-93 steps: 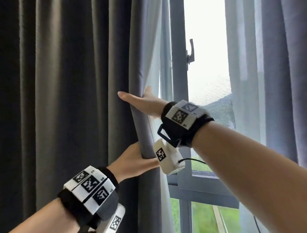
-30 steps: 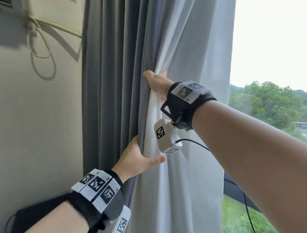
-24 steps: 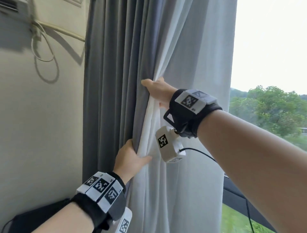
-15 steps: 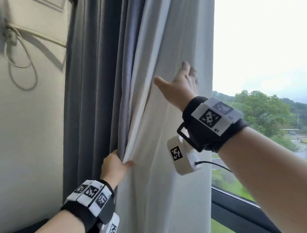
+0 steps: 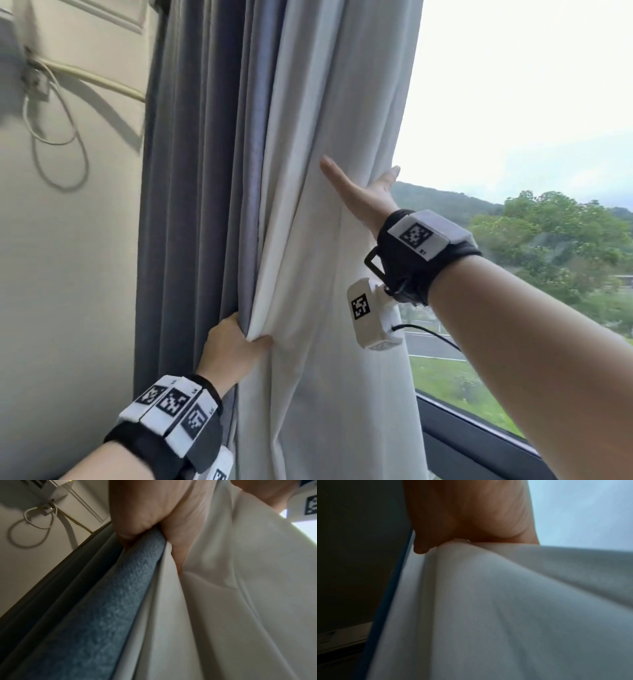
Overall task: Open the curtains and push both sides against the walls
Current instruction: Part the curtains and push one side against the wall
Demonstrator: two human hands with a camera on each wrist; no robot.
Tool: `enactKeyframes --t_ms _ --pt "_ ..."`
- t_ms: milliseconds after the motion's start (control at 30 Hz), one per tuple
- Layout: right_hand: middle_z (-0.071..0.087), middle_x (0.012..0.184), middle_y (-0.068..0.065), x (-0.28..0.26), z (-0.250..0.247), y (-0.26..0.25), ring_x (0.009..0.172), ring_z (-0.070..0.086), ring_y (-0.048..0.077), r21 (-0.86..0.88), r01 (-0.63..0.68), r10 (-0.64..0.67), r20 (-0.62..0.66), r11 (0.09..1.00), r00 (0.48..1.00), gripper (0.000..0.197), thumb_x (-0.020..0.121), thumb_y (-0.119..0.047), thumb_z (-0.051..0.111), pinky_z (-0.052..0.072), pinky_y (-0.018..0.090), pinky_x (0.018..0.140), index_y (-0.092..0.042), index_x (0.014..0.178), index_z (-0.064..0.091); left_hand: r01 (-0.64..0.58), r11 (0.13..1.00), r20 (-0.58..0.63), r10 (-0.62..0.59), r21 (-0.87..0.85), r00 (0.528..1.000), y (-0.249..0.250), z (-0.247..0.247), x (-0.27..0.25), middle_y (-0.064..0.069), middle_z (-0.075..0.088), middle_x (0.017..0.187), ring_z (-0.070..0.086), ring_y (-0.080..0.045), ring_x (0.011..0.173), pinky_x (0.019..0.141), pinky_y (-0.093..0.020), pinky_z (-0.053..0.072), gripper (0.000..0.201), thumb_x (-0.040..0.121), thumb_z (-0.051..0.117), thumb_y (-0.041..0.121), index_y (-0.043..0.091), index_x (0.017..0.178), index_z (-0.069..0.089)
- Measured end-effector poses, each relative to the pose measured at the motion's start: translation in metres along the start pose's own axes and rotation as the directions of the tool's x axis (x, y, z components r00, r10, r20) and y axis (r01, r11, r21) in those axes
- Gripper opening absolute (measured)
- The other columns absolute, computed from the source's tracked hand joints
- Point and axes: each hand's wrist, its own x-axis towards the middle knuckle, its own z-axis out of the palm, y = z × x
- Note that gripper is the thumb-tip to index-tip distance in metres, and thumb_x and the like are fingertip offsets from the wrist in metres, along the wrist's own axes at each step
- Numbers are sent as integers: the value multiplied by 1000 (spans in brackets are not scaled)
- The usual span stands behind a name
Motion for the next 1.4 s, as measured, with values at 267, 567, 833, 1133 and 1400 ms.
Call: enactKeyframes --t_ms 267,567,833,1133,1400 --pt "14 155 15 17 84 -20 140 20 39 33 55 -58 99 998 993 155 38 -80 69 21 56 111 -26 139 -34 -24 999 -31 23 -37 999 -25 -21 6 20 59 73 54 9 64 45 -4 40 19 70 77 20 24 82 62" --pt "4 158 9 26 164 -35 139 21 36 -17 104 -98 211 994 972 155 37 -82 67 22 52 108 -26 136 -38 13 1000 -171 -9 21 985 -74 -87 23 13 59 85 58 3 70 49 -11 40 47 53 81 47 34 82 47" --pt "0 157 10 42 256 -50 142 14 34 -29 141 -133 187 990 973 161 16 -90 60 19 58 110 -38 132 -39 126 989 64 -122 -71 991 -138 -139 91 10 67 100 63 -2 85 62 -15 46 78 44 76 58 23 111 55" --pt "27 148 26 67 326 -63 129 38 39 -244 112 -102 52 963 993 161 24 -89 60 31 48 104 -28 133 -40 41 987 244 -1 -158 970 -184 -168 135 20 66 89 59 20 69 50 1 42 39 60 77 48 39 91 56" --pt "1 156 20 105 363 -56 141 16 39 -232 49 -51 0 971 999 145 45 -76 64 20 54 112 -27 137 -35 2 967 338 87 -254 937 -211 -180 155 26 62 102 58 14 95 68 -3 44 71 50 61 80 42 110 50"
